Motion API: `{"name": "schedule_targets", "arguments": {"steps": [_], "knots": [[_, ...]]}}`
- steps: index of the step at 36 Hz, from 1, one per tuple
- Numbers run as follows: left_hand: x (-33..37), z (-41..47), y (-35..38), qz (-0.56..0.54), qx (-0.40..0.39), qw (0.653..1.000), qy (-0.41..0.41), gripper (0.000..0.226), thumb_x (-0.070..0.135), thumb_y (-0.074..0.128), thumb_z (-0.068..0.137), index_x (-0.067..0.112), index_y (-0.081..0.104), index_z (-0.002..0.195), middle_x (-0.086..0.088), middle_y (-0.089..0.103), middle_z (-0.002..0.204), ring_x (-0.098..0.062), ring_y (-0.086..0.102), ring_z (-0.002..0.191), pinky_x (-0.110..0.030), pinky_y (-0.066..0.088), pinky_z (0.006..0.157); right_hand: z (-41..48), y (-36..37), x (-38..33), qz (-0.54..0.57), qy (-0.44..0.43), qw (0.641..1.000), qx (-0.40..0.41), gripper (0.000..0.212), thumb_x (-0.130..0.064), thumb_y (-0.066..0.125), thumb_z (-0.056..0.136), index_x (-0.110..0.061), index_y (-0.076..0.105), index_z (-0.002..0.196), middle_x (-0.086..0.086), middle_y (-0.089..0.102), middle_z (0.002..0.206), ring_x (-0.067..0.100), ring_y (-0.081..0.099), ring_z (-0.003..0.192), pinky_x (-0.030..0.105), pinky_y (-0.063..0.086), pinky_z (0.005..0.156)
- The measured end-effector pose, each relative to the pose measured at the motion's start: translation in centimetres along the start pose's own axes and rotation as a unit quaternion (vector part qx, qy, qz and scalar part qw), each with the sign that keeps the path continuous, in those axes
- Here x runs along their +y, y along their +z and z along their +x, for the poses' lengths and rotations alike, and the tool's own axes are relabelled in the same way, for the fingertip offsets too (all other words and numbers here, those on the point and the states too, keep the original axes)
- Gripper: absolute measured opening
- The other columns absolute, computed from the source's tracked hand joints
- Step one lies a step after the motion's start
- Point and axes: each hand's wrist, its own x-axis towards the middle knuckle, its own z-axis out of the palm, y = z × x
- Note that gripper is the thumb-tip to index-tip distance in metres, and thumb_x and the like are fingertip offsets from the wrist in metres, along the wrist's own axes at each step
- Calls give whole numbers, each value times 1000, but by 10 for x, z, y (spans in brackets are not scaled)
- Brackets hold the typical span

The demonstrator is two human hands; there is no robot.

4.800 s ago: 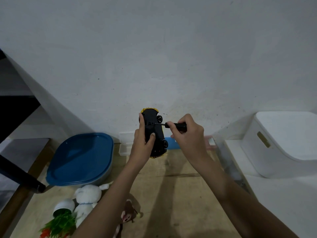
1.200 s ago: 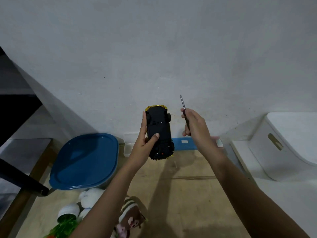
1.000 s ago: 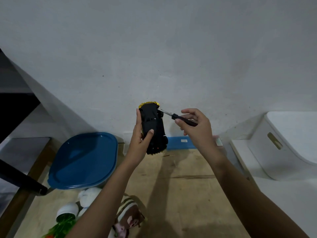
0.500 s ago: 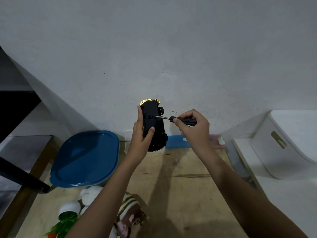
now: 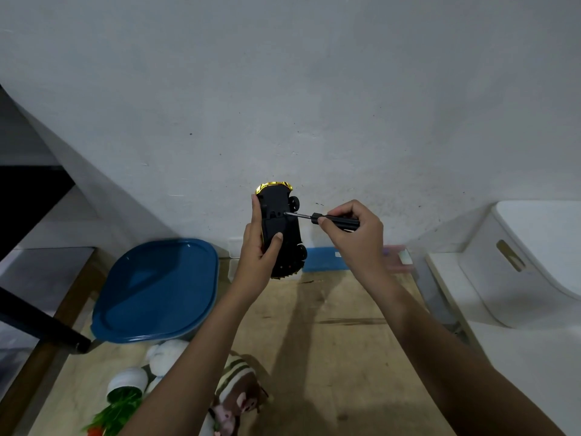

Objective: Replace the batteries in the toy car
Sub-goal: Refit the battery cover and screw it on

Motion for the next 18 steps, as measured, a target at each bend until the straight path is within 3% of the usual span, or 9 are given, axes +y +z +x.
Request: {"name": "schedule_targets", "arguments": {"steps": [6,9,12,16,18], "knots": [[-2,1,1,17,2,1000,5,76,18,46,98,54,-4,142,30,38,116,-12,49,117,-45,44,102,-1,0,-1,-26,-37,999,-11,15,-4,73,75,-11,61,76,-10,60,71,-6,59,69,4,44,61],[-3,1,1,32,1,999,11,76,17,45,98,53,-6,142,18,41,119,-7,49,114,-36,44,100,0,-1,-3,-51,-77,995,-22,13,-3,73,74,-8,61,76,-9,59,69,5,59,66,9,46,58],[-4,1,1,70,2,997,14,75,18,44,98,50,-8,142,-5,43,118,-1,51,101,-23,44,85,2,-2,-6,-102,-125,985,-53,12,-5,73,75,-6,61,77,-1,58,66,14,55,57,16,47,53],[-2,0,0,128,5,992,17,73,20,42,99,45,-10,144,-6,41,114,3,48,86,-16,40,71,5,-5,-14,-186,-168,961,-114,14,-12,71,80,-4,63,87,4,64,71,12,55,59,21,48,58],[2,-1,-1,141,2,990,20,72,22,41,99,47,-12,141,-6,40,115,1,48,84,-19,40,70,6,-5,-17,-217,-173,951,-135,18,-17,66,85,-6,62,98,6,67,82,14,58,66,26,51,63]]}}
